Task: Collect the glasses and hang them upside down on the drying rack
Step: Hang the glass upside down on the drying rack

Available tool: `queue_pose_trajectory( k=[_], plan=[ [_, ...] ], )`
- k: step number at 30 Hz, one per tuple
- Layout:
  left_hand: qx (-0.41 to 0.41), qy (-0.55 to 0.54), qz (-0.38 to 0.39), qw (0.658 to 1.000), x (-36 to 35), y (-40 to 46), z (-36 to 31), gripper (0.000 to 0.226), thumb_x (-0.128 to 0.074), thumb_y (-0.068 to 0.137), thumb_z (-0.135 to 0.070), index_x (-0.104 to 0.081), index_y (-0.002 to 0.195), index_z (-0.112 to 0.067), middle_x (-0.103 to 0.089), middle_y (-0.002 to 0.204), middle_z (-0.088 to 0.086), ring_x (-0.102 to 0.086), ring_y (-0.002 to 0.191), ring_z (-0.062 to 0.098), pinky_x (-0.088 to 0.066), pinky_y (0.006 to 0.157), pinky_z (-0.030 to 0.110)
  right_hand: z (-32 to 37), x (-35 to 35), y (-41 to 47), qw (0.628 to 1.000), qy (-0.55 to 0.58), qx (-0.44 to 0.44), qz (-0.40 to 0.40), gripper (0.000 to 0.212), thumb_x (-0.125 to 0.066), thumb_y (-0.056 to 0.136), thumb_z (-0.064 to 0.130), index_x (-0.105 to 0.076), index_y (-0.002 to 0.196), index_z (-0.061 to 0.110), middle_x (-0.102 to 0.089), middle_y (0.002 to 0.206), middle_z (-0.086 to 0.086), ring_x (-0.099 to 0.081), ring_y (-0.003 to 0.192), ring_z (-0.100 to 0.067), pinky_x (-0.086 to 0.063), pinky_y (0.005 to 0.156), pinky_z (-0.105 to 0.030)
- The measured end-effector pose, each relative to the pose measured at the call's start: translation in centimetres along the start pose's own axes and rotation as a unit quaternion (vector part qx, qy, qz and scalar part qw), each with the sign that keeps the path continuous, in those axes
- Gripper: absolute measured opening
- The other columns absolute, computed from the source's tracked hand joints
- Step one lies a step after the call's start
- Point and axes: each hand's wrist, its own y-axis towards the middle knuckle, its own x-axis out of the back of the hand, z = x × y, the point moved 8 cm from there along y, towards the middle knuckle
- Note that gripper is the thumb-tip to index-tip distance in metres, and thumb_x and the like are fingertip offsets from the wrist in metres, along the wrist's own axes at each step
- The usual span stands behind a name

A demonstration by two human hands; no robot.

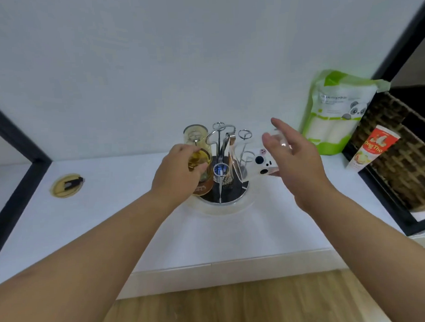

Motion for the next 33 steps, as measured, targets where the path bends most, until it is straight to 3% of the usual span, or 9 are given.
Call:
queue_pose_trajectory(
  k=[2, 3, 4, 5, 8, 10, 16, 21, 33],
  plan=[
    [-0.004, -0.006, -0.001, 1.000, 0.1, 0.1, 0.2, 0.048, -0.068, 0.096, -0.038, -0.060, 0.141, -0.025, -0.055, 0.138, -0.003, -0.055, 0.123, 0.018, -0.042, 0.099, 0.029, 2.0, -1.5, 0.4, 0.990, -0.104, 0.088, 0.029, 0.052, -0.076, 0.093, 0.045, -0.060, 0.142, 0.045, -0.061, 0.134, 0.007, -0.065, 0.117, -0.001, -0.057, 0.093, -0.028],
    [-0.006, -0.008, -0.002, 1.000, 0.2, 0.2, 0.2, 0.048, -0.069, 0.095, -0.038, -0.060, 0.140, -0.025, -0.055, 0.138, -0.004, -0.055, 0.122, 0.017, -0.041, 0.098, 0.028, 3.0, -2.5, 0.5, 0.977, -0.160, 0.130, 0.047, 0.054, -0.076, 0.093, 0.045, -0.058, 0.145, 0.044, -0.059, 0.132, 0.008, -0.059, 0.120, 0.005, -0.047, 0.102, -0.018],
    [-0.007, -0.009, -0.004, 1.000, 0.3, 0.2, 0.3, 0.048, -0.069, 0.095, -0.039, -0.061, 0.140, -0.025, -0.055, 0.138, -0.005, -0.054, 0.122, 0.016, -0.040, 0.097, 0.027, 3.8, -3.5, 0.5, 0.961, -0.213, 0.166, 0.065, 0.057, -0.076, 0.093, 0.046, -0.057, 0.146, 0.042, -0.058, 0.132, 0.009, -0.054, 0.119, 0.009, -0.038, 0.102, -0.009],
    [-0.008, -0.008, -0.005, 1.000, 0.3, 0.3, 0.4, 0.048, -0.068, 0.095, -0.039, -0.061, 0.141, -0.025, -0.055, 0.138, -0.005, -0.054, 0.122, 0.016, -0.039, 0.096, 0.026, 4.3, -4.5, 0.5, 0.943, -0.262, 0.190, 0.083, 0.060, -0.076, 0.092, 0.048, -0.056, 0.148, 0.041, -0.056, 0.132, 0.009, -0.052, 0.121, 0.006, -0.035, 0.100, -0.008],
    [-0.017, -0.004, -0.004, 1.000, 0.3, 0.3, 0.6, 0.049, -0.065, 0.098, -0.040, -0.059, 0.144, -0.024, -0.053, 0.141, -0.005, -0.053, 0.125, 0.015, -0.042, 0.096, 0.026, 4.6, -6.8, 0.3, 0.892, -0.372, 0.225, 0.127, 0.065, -0.073, 0.091, 0.055, -0.053, 0.151, 0.042, -0.054, 0.136, 0.008, -0.051, 0.130, -0.016, -0.042, 0.098, -0.030],
    [-0.019, -0.006, -0.006, 1.000, 0.3, 0.2, 0.8, 0.049, -0.063, 0.099, -0.039, -0.058, 0.145, -0.023, -0.052, 0.143, -0.005, -0.052, 0.128, 0.015, -0.045, 0.100, 0.029, 4.2, -7.7, 0.1, 0.867, -0.415, 0.238, 0.139, 0.066, -0.071, 0.091, 0.055, -0.051, 0.152, 0.041, -0.055, 0.142, 0.006, -0.049, 0.131, -0.019, -0.043, 0.092, -0.033],
    [-0.027, -0.020, -0.013, 0.999, 0.3, -0.2, 1.3, 0.049, -0.063, 0.099, -0.037, -0.058, 0.145, -0.022, -0.052, 0.143, -0.003, -0.052, 0.128, 0.016, -0.047, 0.103, 0.034, 2.2, -8.6, -0.1, 0.855, -0.434, 0.240, 0.152, 0.069, -0.074, 0.090, 0.053, -0.052, 0.152, 0.036, -0.056, 0.144, 0.002, -0.049, 0.131, -0.023, -0.047, 0.091, -0.038],
    [-0.028, -0.019, -0.024, 0.999, 0.2, -0.1, 1.4, 0.049, -0.065, 0.098, -0.037, -0.059, 0.144, -0.022, -0.053, 0.141, -0.002, -0.052, 0.126, 0.016, -0.045, 0.099, 0.026, 0.2, -9.7, -0.3, 0.840, -0.451, 0.248, 0.170, 0.072, -0.076, 0.089, 0.050, -0.049, 0.154, 0.034, -0.057, 0.142, 0.000, -0.048, 0.129, -0.024, -0.048, 0.086, -0.037],
    [-0.029, -0.034, -0.045, 0.998, 0.1, -0.2, 1.3, 0.047, -0.066, 0.096, -0.038, -0.061, 0.140, -0.022, -0.054, 0.134, -0.005, -0.053, 0.120, 0.013, -0.046, 0.097, 0.027, -3.2, -10.9, -0.4, 0.831, -0.465, 0.232, 0.201, 0.092, -0.081, 0.088, 0.040, -0.029, 0.164, 0.034, -0.057, 0.136, -0.002, -0.048, 0.125, -0.027, -0.049, 0.082, -0.039]
  ],
)
